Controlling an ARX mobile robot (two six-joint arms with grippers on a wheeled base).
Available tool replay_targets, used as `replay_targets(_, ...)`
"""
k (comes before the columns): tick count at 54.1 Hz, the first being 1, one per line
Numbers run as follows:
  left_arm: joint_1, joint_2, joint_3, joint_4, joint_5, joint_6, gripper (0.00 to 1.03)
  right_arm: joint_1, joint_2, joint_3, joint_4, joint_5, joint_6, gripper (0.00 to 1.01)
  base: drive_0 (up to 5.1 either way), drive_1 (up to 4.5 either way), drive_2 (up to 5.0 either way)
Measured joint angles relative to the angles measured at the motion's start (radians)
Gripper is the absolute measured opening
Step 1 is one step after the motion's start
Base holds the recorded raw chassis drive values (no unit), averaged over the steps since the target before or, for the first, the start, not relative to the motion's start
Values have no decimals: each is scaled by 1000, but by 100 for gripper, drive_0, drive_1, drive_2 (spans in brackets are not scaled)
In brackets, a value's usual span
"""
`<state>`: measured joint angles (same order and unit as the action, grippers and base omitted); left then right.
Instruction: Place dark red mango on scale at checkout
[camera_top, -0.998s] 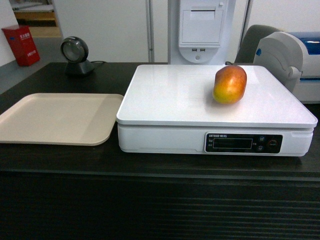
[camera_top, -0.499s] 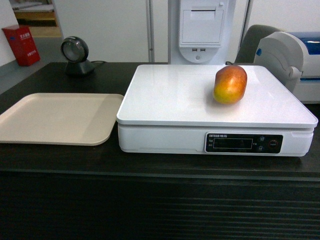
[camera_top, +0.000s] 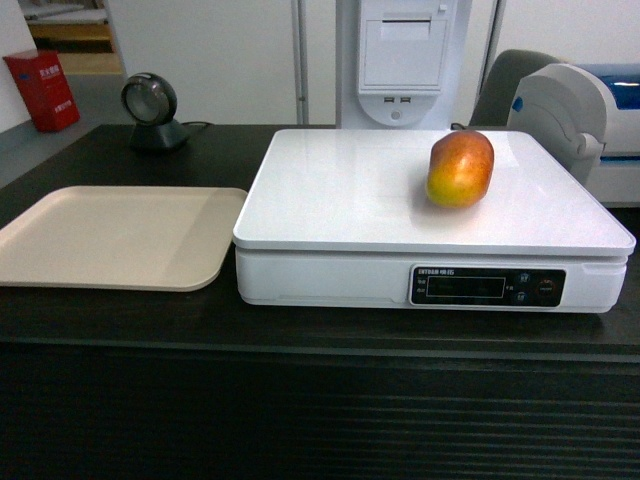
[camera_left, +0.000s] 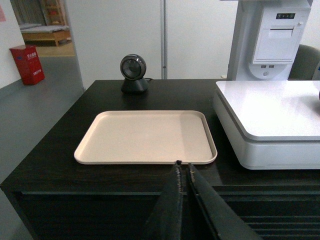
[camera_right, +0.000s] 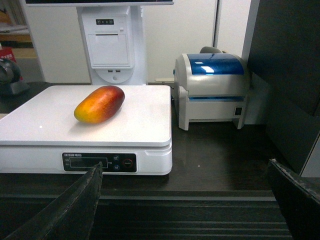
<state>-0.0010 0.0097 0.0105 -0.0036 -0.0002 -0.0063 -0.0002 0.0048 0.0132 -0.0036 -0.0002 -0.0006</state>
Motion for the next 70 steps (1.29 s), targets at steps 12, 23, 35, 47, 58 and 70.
replay_targets(12,0,0,0,0,0,0,52,0,0,0,0,0,0,98,0,0,0)
replay_targets(23,0,0,0,0,0,0,88,0,0,0,0,0,0,98,0,0,0)
replay_targets(35,0,0,0,0,0,3,98,0,0,0,0,0,0,98,0,0,0)
replay_targets(47,0,0,0,0,0,3,98,0,0,0,0,0,0,98,0,0,0)
replay_targets(58,0,0,0,0,0,3,98,0,0,0,0,0,0,98,0,0,0)
replay_targets(70,0,0,0,0,0,3,98,0,0,0,0,0,0,98,0,0,0)
